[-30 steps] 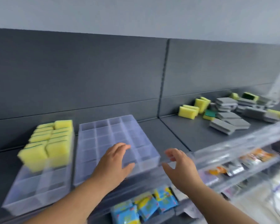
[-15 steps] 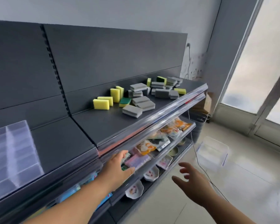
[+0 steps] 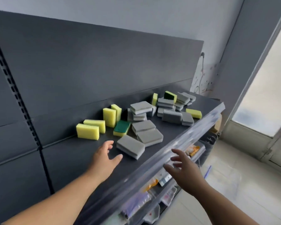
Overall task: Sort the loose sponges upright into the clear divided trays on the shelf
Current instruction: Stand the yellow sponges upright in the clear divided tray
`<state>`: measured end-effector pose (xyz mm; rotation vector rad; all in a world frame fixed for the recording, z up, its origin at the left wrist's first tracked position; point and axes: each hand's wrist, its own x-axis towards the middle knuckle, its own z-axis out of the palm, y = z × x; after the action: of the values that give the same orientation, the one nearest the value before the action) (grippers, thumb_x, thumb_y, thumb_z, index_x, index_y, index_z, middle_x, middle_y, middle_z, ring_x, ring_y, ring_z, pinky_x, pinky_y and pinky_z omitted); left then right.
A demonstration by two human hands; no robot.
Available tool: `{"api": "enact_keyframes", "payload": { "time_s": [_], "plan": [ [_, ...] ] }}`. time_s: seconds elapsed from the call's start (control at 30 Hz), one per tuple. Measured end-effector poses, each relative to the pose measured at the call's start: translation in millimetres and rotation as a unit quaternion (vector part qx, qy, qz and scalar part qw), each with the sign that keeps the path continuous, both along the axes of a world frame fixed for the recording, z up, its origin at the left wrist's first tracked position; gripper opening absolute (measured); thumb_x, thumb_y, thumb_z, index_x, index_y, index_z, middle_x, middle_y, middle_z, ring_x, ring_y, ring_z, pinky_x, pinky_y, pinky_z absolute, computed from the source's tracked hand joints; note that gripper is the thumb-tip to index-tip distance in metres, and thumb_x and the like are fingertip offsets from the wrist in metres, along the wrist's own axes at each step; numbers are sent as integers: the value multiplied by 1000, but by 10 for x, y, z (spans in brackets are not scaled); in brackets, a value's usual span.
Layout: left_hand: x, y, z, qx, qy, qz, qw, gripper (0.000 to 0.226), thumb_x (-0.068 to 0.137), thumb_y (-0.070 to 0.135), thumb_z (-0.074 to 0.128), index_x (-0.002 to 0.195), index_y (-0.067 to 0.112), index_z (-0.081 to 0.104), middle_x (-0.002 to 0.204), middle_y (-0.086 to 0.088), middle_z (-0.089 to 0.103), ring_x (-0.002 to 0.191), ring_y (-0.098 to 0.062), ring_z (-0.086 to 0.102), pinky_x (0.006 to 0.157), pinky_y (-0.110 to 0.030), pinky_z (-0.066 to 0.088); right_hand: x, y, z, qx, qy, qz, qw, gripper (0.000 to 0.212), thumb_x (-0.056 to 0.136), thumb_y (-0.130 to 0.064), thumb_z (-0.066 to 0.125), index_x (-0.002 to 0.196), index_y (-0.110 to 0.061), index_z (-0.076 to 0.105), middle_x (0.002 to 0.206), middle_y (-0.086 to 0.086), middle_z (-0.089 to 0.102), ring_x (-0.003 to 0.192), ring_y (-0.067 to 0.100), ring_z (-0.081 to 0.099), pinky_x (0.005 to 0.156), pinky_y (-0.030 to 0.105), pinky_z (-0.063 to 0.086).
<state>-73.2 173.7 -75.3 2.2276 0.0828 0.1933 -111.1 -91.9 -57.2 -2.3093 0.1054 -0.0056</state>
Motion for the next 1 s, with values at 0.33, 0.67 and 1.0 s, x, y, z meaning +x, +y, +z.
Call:
{"api": "enact_keyframes", "payload": {
  "time_s": [0.33, 0.67, 1.0],
  "plan": [
    [1004, 501, -94, 64, -60, 266, 960, 61, 84, 27, 68, 138, 13, 43, 150, -12, 30, 137, -31, 25, 113, -39, 20, 1640, 638, 200, 22, -38, 123, 991, 57, 80, -45, 68, 132, -39, 43, 111, -16, 58, 104, 4, 56, 88, 28, 50],
    [1282, 307, -125, 19, 43, 391, 919, 41, 91, 43, 53, 126, 24, 48, 154, -7, 15, 131, -28, 39, 98, -31, 37, 2715, 1367, 287, -60, -127, 401, 905, 62, 88, -35, 61, 143, -28, 36, 145, -8, 40, 130, 14, 42, 103, 22, 32],
    [1080, 107, -45, -4, 33, 479, 877, 44, 83, 11, 65, 123, 17, 50, 139, -2, 34, 107, -8, 40, 88, -14, 28, 3052, 1712, 107, -159, -119, 409, 891, 53, 88, -16, 53, 138, -20, 34, 130, 5, 48, 104, 30, 59, 77, 37, 50]
  ]
}}
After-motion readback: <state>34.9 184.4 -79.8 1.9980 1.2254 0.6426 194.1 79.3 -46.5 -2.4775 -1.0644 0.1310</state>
